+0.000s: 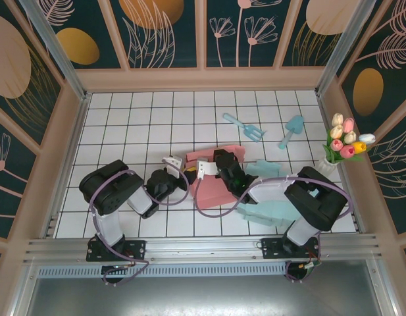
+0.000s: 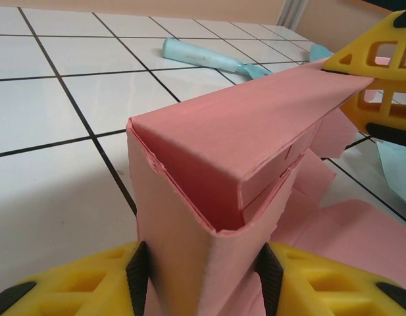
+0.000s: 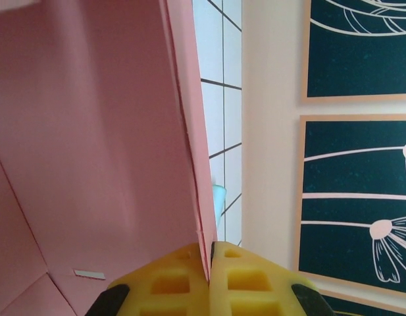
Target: Fold the paper box
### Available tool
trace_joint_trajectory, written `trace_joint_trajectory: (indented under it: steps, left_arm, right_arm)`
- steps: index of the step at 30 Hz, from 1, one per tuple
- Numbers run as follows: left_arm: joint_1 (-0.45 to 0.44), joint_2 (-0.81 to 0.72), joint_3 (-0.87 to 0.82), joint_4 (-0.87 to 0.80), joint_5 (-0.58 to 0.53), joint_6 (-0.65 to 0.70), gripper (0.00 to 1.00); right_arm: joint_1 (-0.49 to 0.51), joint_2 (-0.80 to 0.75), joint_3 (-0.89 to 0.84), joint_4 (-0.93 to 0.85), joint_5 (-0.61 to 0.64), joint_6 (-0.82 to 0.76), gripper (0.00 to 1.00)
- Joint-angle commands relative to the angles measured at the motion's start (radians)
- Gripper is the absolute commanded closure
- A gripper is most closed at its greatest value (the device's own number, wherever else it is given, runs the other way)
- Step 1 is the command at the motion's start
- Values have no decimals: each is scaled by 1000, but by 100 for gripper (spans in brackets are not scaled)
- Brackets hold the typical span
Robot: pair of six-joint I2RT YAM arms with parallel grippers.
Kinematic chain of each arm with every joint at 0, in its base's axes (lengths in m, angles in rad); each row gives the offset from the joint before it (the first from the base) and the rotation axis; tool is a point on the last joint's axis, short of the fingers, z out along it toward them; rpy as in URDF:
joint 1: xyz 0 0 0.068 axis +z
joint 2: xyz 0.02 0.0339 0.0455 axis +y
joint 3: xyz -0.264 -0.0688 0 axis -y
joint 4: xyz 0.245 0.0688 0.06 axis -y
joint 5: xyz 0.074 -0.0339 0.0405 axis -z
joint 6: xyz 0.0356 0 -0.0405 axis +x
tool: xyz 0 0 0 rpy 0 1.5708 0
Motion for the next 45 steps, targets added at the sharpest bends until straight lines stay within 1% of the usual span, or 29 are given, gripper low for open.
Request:
trace_joint_trajectory:
  steps: [1,11,16,22,25,28,30,35,38,39,40,43,45]
  left_arm:
    - [-44,21,64,83,8,-19,51]
    - [-52,64,82,153,-104,-46,53]
    - [-105,79,125,129,-225,-22,54]
    - [-112,97,131,141,-302,-10,58]
    - [-111,91,121,140,-346,10,62]
    - [-113,83,104,151,-413,36,68]
    - [-112,77,99,145,-464,58,73]
    - [-112,66,101,121,-543,90,79]
    - [-112,55,93,116,-561,97,81]
    - [-111,50,91,108,-545,99,79]
    - [-112,45,94,95,-509,104,75]
    - [-110,42,92,80,-379,111,58]
    - [-110,34,82,76,-328,111,52]
  right_arm:
    - [70,10,-14,-27,-133,51,100]
    - [81,-16,-25,-44,-163,111,100]
    - [89,-7,-22,-41,-165,141,100]
    - [88,-10,-29,-53,-166,157,100]
    - [82,-17,-34,-61,-167,166,100]
    - [77,-29,-35,-69,-170,174,100]
    - [74,-36,-37,-76,-172,178,100]
    - [69,-40,-39,-84,-176,189,100]
    - [65,-39,-39,-84,-176,194,100]
    - [64,-40,-39,-84,-178,195,100]
    - [63,-42,-39,-84,-180,198,100]
    - [58,-45,-34,-92,-187,208,100]
    - [54,-45,-33,-98,-185,214,100]
